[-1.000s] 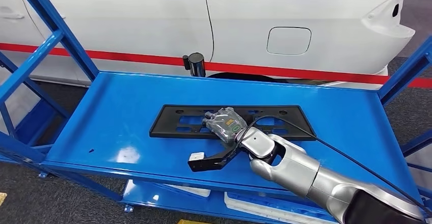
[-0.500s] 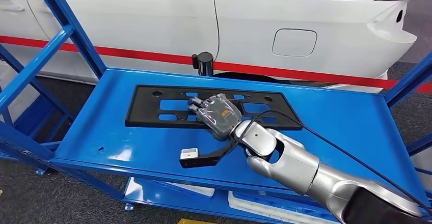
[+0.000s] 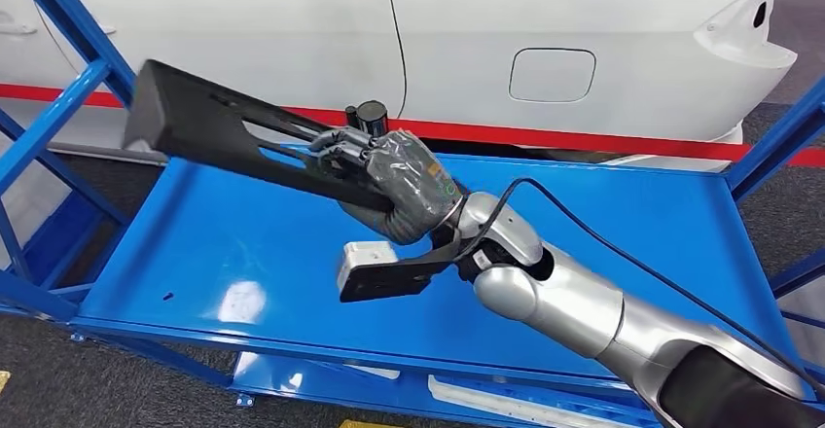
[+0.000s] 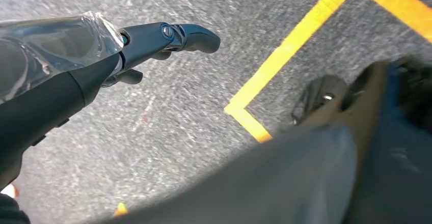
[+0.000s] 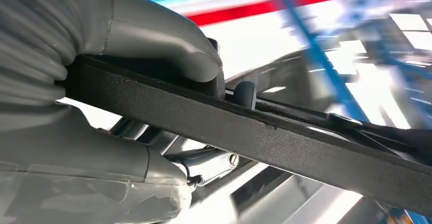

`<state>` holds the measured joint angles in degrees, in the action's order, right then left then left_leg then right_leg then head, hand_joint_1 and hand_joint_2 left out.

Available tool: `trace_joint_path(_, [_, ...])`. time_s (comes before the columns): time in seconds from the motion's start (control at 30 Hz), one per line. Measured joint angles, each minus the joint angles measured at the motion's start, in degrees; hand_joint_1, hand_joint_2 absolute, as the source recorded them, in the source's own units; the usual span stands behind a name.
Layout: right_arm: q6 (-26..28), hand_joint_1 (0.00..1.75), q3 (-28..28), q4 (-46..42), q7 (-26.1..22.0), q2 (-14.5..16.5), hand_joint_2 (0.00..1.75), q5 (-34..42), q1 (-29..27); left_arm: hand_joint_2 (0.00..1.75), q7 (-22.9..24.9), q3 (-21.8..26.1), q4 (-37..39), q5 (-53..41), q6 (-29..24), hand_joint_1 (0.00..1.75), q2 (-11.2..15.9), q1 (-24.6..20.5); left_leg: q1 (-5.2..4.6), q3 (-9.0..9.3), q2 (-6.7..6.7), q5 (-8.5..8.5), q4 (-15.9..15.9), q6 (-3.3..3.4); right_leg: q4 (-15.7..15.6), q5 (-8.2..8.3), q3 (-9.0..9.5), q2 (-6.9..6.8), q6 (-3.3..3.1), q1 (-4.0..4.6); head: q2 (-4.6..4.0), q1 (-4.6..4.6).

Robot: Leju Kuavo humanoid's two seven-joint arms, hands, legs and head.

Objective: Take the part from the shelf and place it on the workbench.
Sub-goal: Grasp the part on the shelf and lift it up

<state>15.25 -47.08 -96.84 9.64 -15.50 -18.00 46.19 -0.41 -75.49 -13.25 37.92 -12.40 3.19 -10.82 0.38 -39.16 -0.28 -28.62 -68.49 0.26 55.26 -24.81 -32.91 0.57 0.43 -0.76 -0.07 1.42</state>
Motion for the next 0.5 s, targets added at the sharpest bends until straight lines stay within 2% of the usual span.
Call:
trace_joint_path(0.07, [0.3, 1.75, 1.2, -2.9, -4.1, -0.1, 1.75, 10.1, -0.4, 1.75, -0.8, 0.3, 0.0, 0.5, 0.2, 0.0, 0.0, 0.2, -0.1, 4.07, -0.03, 4.1, 9.0, 0.42, 0.0, -0.25, 0.25, 0.16, 0.23, 0.11, 0.0, -0.01])
trace_joint_path(0.1, [0.1, 1.75, 1.8, -4.4, -6.2, -0.2, 1.75, 14.7, -0.9, 1.75, -1.2, 0.5, 0.0, 0.7, 0.3, 0.0, 0.0, 0.3, -0.22, 5.54, -0.06, 5.14, 12.1, 0.63, 0.0, -0.35, 0.27, 0.22, 0.39, 0.2, 0.0, 0.01])
trace_joint_path(0.13, [-0.3, 1.75, 2.5, -5.9, -8.3, -0.3, 1.75, 18.9, -1.7, 1.75, -1.6, 0.7, 0.0, 0.9, 0.3, 0.0, 0.0, 0.4, -0.37, 6.34, -0.1, 5.47, 13.7, 0.83, 0.0, -0.41, 0.25, 0.25, 0.57, 0.29, 0.0, 0.02])
trace_joint_path(0.2, [-1.9, 1.75, 3.6, -8.5, -12.4, -0.5, 1.75, 26.4, -4.2, 1.75, -2.5, 1.2, 0.0, 1.4, 0.2, 0.0, 0.0, 0.9, -0.49, 6.57, -0.15, 5.27, 14.2, 1.25, -0.2, -0.45, 0.32, 0.27, 0.99, 0.35, 0.0, 0.07])
trace_joint_path(0.27, [-3.9, 1.75, 4.6, -10.9, -16.0, -0.8, 1.75, 31.9, -7.2, 1.75, -3.7, 1.6, 0.0, 2.0, -0.1, 0.0, -0.1, 1.4, -0.28, 6.94, -0.13, 5.41, 14.6, 1.84, 0.8, -1.47, 0.15, 0.19, 1.46, 0.28, 0.0, 0.09])
trace_joint_path(0.3, [-4.8, 1.75, 4.9, -11.9, -17.4, -0.9, 1.75, 33.9, -8.7, 1.75, -4.3, 1.9, 0.0, 2.3, -0.4, 0.0, -0.1, 1.5, -0.17, 7.15, -0.11, 5.49, 14.9, 2.15, 2.9, -2.83, -0.66, 0.14, 1.64, 0.29, 0.0, 0.12])
trace_joint_path(0.33, [-5.6, 1.75, 5.2, -12.8, -18.6, -1.0, 1.75, 35.3, -10.2, 1.75, -5.2, 2.2, 0.0, 2.7, -0.6, 0.0, -0.1, 1.6, -0.16, 7.33, -0.08, 5.46, 15.0, 2.4, 6.3, -4.72, -2.13, 0.08, 1.74, 0.26, 0.0, 0.14])
trace_joint_path(0.4, [-6.9, 1.75, 5.4, -14.1, -20.3, -1.2, 1.75, 37.0, -13.4, 1.75, -7.0, 2.9, 0.0, 3.5, -1.0, 0.0, -0.2, 1.7, -0.23, 7.52, -0.07, 5.32, 15.0, 2.72, 14.4, -8.13, -5.96, 0.05, 1.89, 0.27, 0.0, 0.16])
trace_joint_path(0.43, [-7.3, 1.75, 5.4, -14.7, -20.8, -1.2, 1.75, 37.5, -15.0, 1.75, -7.9, 3.3, 0.0, 3.8, -1.1, 0.0, -0.3, 1.8, -0.23, 7.59, -0.08, 5.25, 15.0, 2.78, 16.9, -8.65, -7.25, 0.05, 1.96, 0.22, 0.0, 0.15])
trace_joint_path(0.47, [-7.6, 1.75, 5.4, -15.2, -21.1, -1.2, 1.75, 37.7, -16.4, 1.75, -8.6, 3.6, 0.0, 4.0, -1.1, 0.0, -0.3, 1.9, -0.2, 7.64, -0.1, 5.18, 14.9, 2.78, 17.0, -8.01, -7.49, 0.02, 2.05, 0.14, 0.0, 0.15])
trace_joint_path(0.5, [-7.8, 1.75, 5.3, -15.6, -21.4, -1.3, 1.75, 37.9, -17.5, 1.75, -9.3, 3.9, 0.0, 4.1, -1.3, 0.0, -0.4, 2.0, -0.14, 7.71, -0.12, 5.09, 14.9, 2.71, 14.7, -6.41, -6.58, -0.03, 2.13, 0.02, 0.0, 0.15])
